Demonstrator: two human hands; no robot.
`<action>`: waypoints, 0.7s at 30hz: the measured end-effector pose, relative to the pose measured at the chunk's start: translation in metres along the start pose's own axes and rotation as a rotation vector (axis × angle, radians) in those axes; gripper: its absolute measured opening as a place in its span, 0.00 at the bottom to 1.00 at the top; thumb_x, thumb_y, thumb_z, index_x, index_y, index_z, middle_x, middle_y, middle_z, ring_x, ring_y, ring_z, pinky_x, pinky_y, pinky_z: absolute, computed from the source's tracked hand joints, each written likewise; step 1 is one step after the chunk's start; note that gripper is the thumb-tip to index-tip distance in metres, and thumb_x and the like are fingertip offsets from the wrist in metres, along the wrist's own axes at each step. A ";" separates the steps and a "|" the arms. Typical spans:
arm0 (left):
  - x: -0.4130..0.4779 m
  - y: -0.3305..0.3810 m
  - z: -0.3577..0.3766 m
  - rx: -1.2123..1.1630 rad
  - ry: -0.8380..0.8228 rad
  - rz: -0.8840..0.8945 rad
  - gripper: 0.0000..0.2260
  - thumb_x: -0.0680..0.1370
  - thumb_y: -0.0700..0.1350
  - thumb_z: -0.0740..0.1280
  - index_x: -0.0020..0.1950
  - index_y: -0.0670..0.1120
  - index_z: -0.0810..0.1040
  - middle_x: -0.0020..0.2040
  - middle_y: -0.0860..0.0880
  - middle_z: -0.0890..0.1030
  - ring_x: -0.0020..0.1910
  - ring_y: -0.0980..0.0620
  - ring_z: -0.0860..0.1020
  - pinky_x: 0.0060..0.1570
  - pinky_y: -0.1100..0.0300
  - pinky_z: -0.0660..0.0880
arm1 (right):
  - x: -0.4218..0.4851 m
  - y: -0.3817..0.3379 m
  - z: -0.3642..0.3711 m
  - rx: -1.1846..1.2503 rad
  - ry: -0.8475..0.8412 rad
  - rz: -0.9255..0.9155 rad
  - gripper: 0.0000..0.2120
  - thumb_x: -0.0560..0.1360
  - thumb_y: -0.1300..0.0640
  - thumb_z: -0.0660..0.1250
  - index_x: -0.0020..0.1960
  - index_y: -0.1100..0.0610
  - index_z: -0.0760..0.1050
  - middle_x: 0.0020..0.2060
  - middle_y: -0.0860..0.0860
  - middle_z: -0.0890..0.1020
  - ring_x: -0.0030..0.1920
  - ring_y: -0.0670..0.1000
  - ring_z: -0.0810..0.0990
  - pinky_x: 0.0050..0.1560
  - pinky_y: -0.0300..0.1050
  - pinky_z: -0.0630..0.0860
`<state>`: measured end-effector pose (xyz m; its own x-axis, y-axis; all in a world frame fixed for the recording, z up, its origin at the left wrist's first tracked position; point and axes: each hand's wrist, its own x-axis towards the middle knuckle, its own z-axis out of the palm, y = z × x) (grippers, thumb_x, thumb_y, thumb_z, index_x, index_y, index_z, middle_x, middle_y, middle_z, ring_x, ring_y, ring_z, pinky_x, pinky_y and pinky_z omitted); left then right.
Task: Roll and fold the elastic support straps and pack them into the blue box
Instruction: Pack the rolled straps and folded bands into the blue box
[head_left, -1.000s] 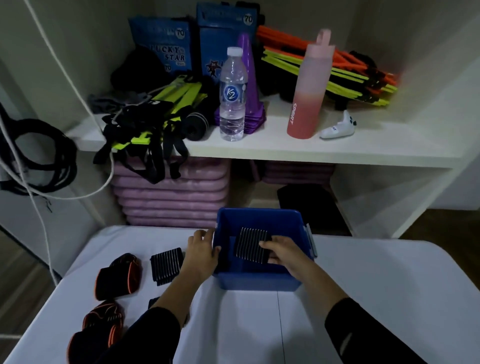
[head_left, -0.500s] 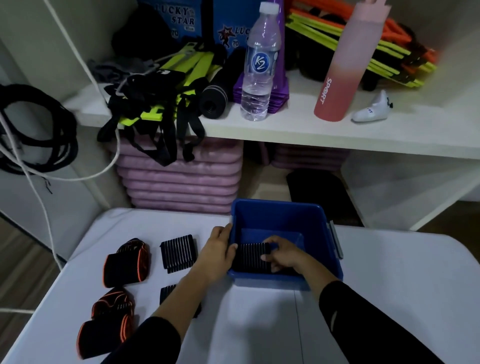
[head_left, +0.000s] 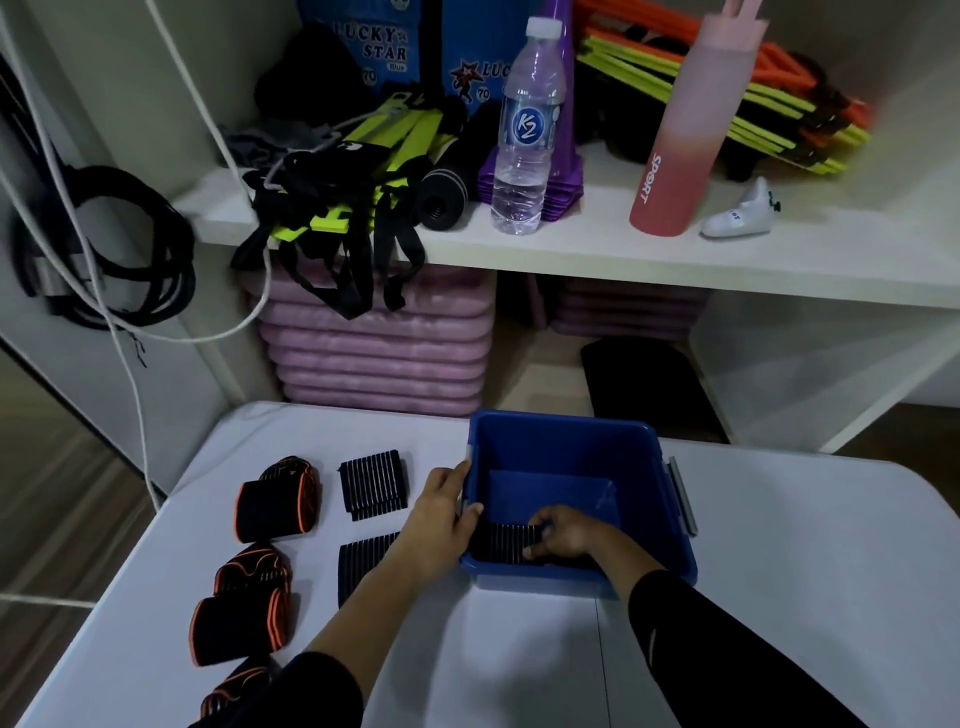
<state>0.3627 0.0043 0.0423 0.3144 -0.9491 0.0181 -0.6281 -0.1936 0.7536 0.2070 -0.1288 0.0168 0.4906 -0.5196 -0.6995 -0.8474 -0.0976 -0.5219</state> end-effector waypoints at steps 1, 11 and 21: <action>-0.001 0.000 0.000 -0.006 -0.003 -0.008 0.25 0.79 0.46 0.60 0.75 0.47 0.57 0.63 0.46 0.67 0.46 0.53 0.72 0.56 0.62 0.71 | -0.001 0.001 0.001 -0.029 0.014 0.000 0.16 0.70 0.56 0.74 0.54 0.53 0.74 0.46 0.49 0.77 0.50 0.51 0.78 0.58 0.45 0.73; -0.025 -0.019 -0.033 -0.077 0.260 -0.132 0.12 0.78 0.40 0.63 0.60 0.47 0.77 0.52 0.49 0.76 0.43 0.58 0.75 0.50 0.61 0.74 | -0.051 -0.047 0.001 0.187 0.584 -0.377 0.13 0.74 0.59 0.68 0.58 0.57 0.75 0.51 0.53 0.76 0.47 0.48 0.76 0.48 0.37 0.71; -0.068 -0.079 -0.050 0.084 0.150 -0.504 0.17 0.77 0.42 0.64 0.66 0.46 0.71 0.60 0.39 0.73 0.55 0.42 0.75 0.55 0.55 0.72 | -0.035 -0.130 0.094 0.108 0.334 -0.531 0.13 0.75 0.66 0.57 0.56 0.57 0.74 0.48 0.52 0.77 0.47 0.51 0.77 0.46 0.39 0.74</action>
<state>0.4263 0.0962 0.0141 0.6863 -0.6886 -0.2342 -0.4259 -0.6415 0.6381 0.3196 -0.0182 0.0631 0.7336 -0.6626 -0.1511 -0.4727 -0.3378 -0.8139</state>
